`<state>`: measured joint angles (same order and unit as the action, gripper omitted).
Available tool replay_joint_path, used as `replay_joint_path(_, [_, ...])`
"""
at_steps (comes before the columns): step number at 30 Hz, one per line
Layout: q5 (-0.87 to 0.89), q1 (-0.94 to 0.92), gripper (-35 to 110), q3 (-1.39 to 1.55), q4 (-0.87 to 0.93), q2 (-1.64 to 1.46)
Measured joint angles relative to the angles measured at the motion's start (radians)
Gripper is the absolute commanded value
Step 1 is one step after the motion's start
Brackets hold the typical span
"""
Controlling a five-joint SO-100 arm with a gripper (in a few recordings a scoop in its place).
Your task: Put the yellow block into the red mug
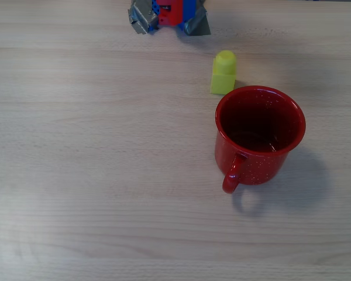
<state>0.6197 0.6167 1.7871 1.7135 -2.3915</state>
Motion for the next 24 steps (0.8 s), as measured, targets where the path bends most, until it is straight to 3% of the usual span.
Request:
replay_joint_path(8, [0.083,0.038,20,0.11,-0.005,0.067])
replay_joint_path(12, [0.074,0.055,35,0.219,-0.069,0.098])
replay_joint_path(24, [0.035,0.063,41,0.368,-0.281,0.183])
